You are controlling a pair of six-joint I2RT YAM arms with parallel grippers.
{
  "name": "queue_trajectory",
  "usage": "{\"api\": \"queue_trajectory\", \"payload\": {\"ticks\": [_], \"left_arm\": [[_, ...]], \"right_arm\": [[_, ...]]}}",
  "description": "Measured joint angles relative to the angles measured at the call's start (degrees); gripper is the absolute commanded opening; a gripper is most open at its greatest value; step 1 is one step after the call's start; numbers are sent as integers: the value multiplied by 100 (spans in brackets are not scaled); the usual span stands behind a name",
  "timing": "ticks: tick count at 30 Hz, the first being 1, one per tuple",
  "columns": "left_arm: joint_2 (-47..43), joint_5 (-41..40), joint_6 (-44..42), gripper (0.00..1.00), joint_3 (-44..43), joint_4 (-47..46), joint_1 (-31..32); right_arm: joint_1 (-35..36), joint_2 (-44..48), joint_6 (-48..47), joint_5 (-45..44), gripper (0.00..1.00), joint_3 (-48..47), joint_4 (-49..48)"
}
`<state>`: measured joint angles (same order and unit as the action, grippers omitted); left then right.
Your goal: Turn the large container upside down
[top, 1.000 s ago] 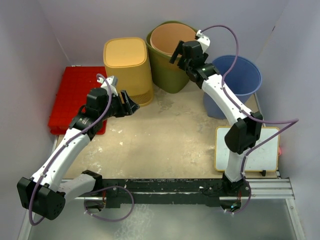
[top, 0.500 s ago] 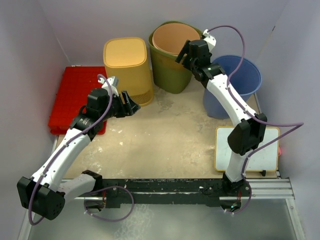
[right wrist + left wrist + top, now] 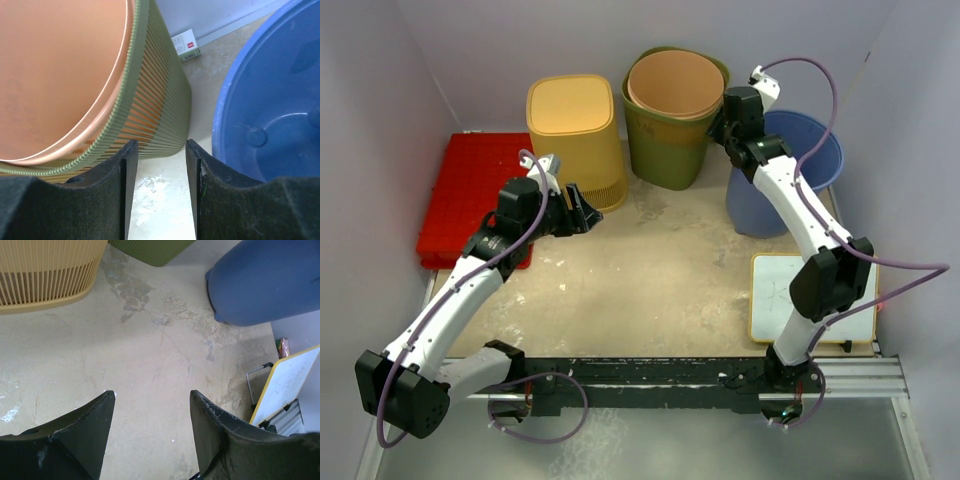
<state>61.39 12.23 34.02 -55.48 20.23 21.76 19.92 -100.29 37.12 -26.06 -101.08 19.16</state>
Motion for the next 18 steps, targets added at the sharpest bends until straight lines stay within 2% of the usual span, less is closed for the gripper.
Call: {"api": "queue_trajectory", "payload": {"ticks": [5, 13, 18], "left_arm": [[0, 2, 4, 59, 0, 0, 13], [9, 0, 4, 59, 0, -4, 24], [83, 0, 4, 59, 0, -7, 79]], "right_arm": [[-42, 254, -514, 282, 59, 122, -72], [-17, 944, -1727, 752, 66, 136, -118], [-11, 1032, -2420, 568, 77, 243, 173]]}}
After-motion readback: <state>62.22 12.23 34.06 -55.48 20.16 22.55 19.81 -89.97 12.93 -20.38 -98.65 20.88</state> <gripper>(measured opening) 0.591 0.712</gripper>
